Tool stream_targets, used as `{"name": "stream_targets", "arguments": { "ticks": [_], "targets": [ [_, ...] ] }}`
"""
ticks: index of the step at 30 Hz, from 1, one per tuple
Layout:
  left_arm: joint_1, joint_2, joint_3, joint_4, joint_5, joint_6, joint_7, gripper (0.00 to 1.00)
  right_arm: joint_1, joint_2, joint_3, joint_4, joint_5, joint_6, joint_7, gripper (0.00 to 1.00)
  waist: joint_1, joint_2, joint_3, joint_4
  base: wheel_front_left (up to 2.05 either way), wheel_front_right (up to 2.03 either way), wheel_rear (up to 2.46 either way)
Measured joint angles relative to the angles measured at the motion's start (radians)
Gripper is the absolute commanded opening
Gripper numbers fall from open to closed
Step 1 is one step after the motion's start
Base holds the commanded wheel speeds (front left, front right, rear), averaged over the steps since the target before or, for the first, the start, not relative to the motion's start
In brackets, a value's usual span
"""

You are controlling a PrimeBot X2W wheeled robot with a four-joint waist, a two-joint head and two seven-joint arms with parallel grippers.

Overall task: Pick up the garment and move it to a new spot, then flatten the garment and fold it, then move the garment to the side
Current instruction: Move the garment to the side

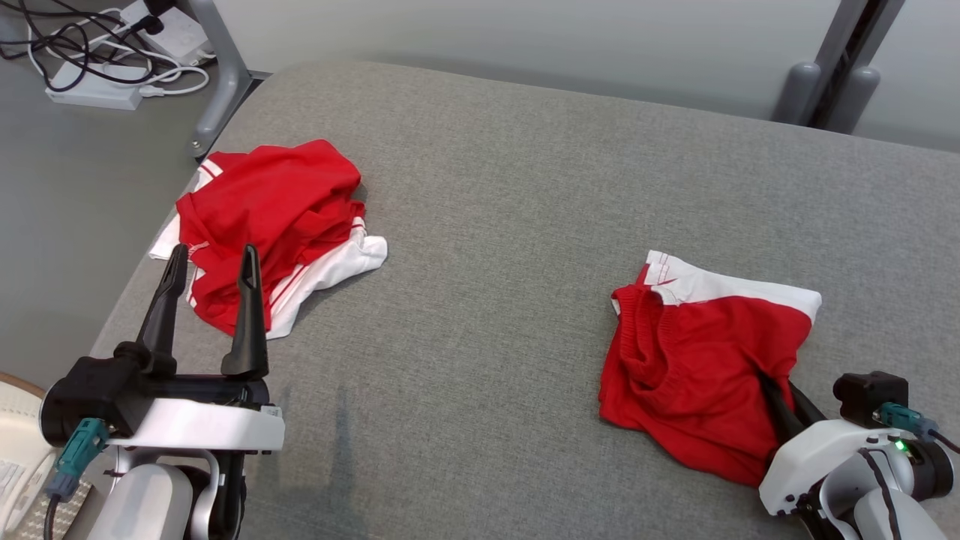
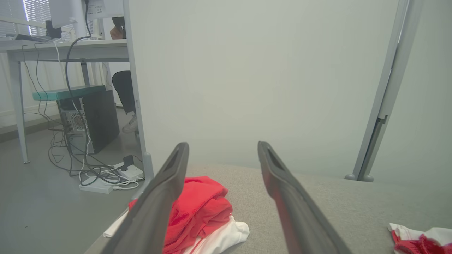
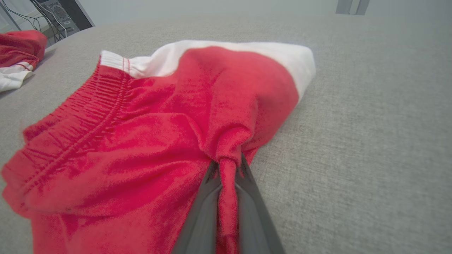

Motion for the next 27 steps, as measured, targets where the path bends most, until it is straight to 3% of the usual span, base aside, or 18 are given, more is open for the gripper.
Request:
{"name": "stream_targets", "arguments": {
  "ticks": [13,19,27],
  "targets": [
    [-0.009,-0.037,0.039,0.021,0.109,-0.051,0.000,1.00,-0.069,-0.074,0.108,-0.013,-0.007,0.000,-0.027,0.00,0.0000,0.0000,0.036,-0.100,0.00,0.00,0.00],
    [-0.041,-0.038,0.057,0.020,0.131,-0.071,-0.002,1.00,-0.139,-0.156,0.166,0.003,-0.013,0.000,-0.041,0.00,0.0000,0.0000,0.082,-0.209,0.00,0.00,0.00],
    [-0.080,0.003,0.068,-0.007,0.151,-0.087,0.005,1.00,-0.256,-0.257,0.239,0.079,-0.013,0.000,-0.093,0.00,0.0000,0.0000,0.149,-0.360,0.00,0.00,0.00]
  ]
}}
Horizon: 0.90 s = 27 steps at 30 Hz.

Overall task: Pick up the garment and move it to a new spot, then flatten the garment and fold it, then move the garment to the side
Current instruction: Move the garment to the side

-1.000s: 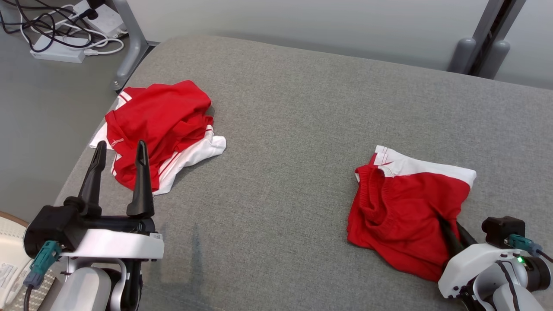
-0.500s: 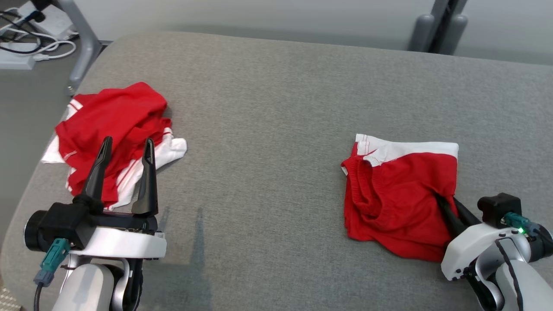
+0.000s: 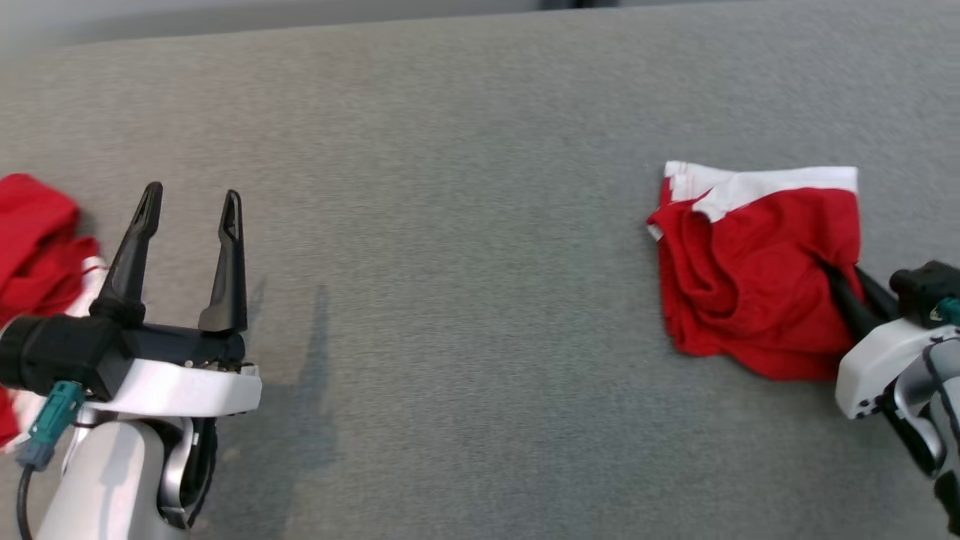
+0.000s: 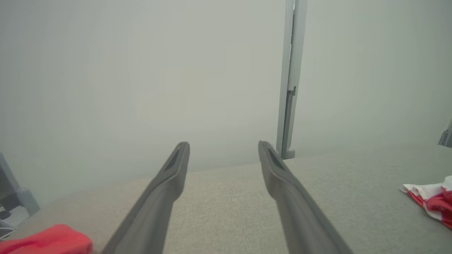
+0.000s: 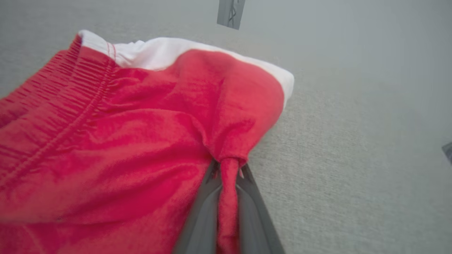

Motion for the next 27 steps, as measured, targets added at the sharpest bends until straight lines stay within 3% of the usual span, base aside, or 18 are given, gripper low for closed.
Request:
{"name": "stream_targets", "arguments": {
  "ticks": [14,24,25,26,27],
  "targets": [
    [-0.060,0.063,-0.026,-0.139,0.033,-0.010,0.091,1.00,-0.203,-0.182,0.029,0.180,-0.079,0.000,-0.073,0.00,0.0000,0.0000,0.129,-0.200,0.00,0.00,0.00],
    [-0.081,0.085,-0.053,-0.214,0.043,-0.018,0.144,1.00,-0.302,-0.139,-0.021,0.266,-0.129,0.000,-0.087,0.00,0.0000,0.0000,0.182,-0.246,0.00,0.00,0.00],
    [-0.086,0.086,-0.056,-0.218,0.044,-0.019,0.149,1.00,-0.310,-0.136,-0.035,0.272,-0.130,0.000,-0.088,0.27,0.0000,0.0000,0.188,-0.246,0.00,0.00,0.00],
    [-0.089,0.086,-0.059,-0.222,0.046,-0.019,0.149,1.00,-0.319,-0.132,-0.055,0.282,-0.130,0.000,-0.088,0.84,0.0000,0.0000,0.193,-0.245,0.00,0.00,0.00],
    [-0.090,0.086,-0.062,-0.225,0.049,-0.021,0.149,1.00,-0.325,-0.129,-0.073,0.284,-0.130,0.000,-0.088,1.00,0.0000,0.0000,0.197,-0.243,0.00,0.00,0.00]
  ]
}}
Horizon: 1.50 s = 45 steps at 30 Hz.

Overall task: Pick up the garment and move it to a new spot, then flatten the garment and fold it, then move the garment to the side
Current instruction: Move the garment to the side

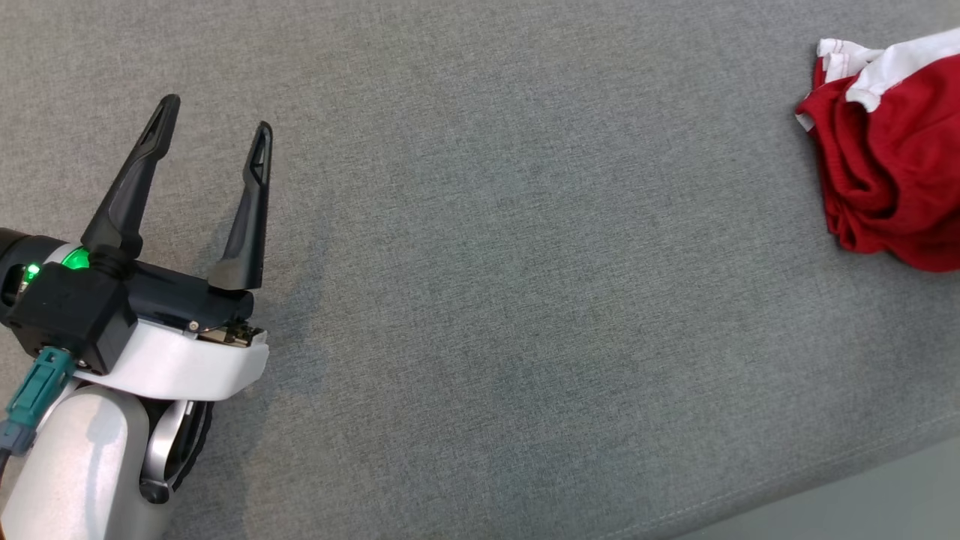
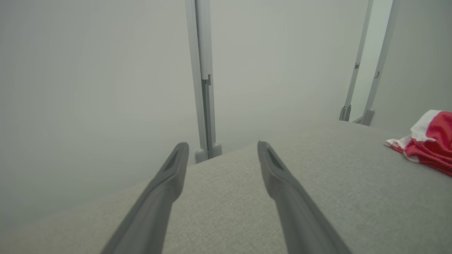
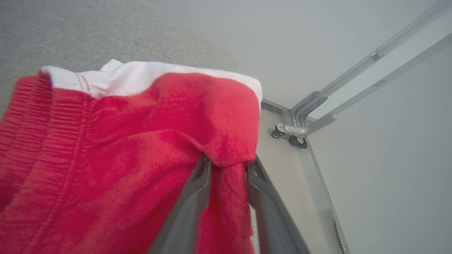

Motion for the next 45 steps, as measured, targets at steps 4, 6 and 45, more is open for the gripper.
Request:
{"name": "stream_targets", "arguments": {
  "ticks": [4,6,45],
  "targets": [
    [-0.004,-0.002,-0.011,-0.002,0.001,-0.001,0.000,1.00,-0.003,0.021,-0.074,0.001,-0.022,0.000,0.000,1.00,0.0000,0.0000,0.007,0.004,0.00,0.00,0.00],
    [-0.005,-0.006,-0.017,0.003,0.000,-0.001,-0.005,1.00,0.006,0.030,-0.120,-0.010,-0.035,0.000,0.000,1.00,0.0000,0.0000,0.000,0.004,0.00,0.00,0.00],
    [0.245,-0.094,0.006,0.239,-0.097,0.101,-0.097,1.00,0.567,0.442,-0.325,-0.784,-0.050,0.000,0.121,1.00,0.0000,0.0000,-0.385,0.236,0.00,0.00,0.00]
  ]
}}
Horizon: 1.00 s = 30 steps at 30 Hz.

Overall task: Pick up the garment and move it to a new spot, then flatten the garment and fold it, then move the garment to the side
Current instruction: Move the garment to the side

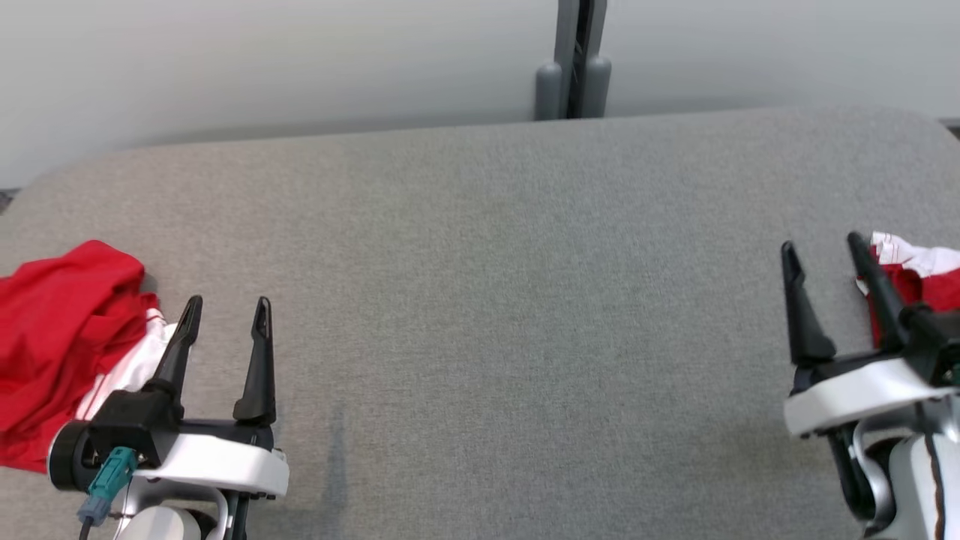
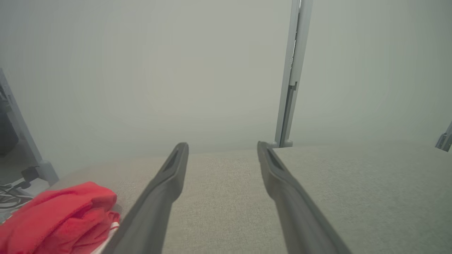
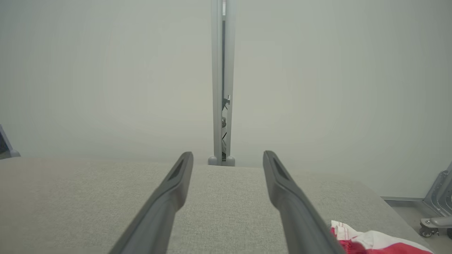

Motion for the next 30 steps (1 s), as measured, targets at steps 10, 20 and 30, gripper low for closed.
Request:
{"name": "stream_targets", "arguments": {
  "ticks": [10,20,30],
  "targets": [
    [0.092,0.006,-0.013,0.005,-0.010,0.014,0.018,1.00,0.185,0.035,0.019,-0.101,0.000,0.000,0.061,1.00,0.0000,0.0000,-0.120,0.026,0.00,0.00,0.00],
    [0.133,0.017,-0.024,-0.023,-0.020,0.020,0.049,1.00,0.311,0.052,-0.017,-0.202,0.002,0.000,0.096,1.00,0.0000,0.0000,-0.155,0.009,0.00,0.00,0.00],
    [0.136,0.020,-0.033,-0.037,-0.024,0.029,0.063,1.00,0.326,0.056,-0.033,-0.233,0.010,0.000,0.106,1.00,0.0000,0.0000,-0.152,0.004,0.00,0.00,0.00]
  ]
}}
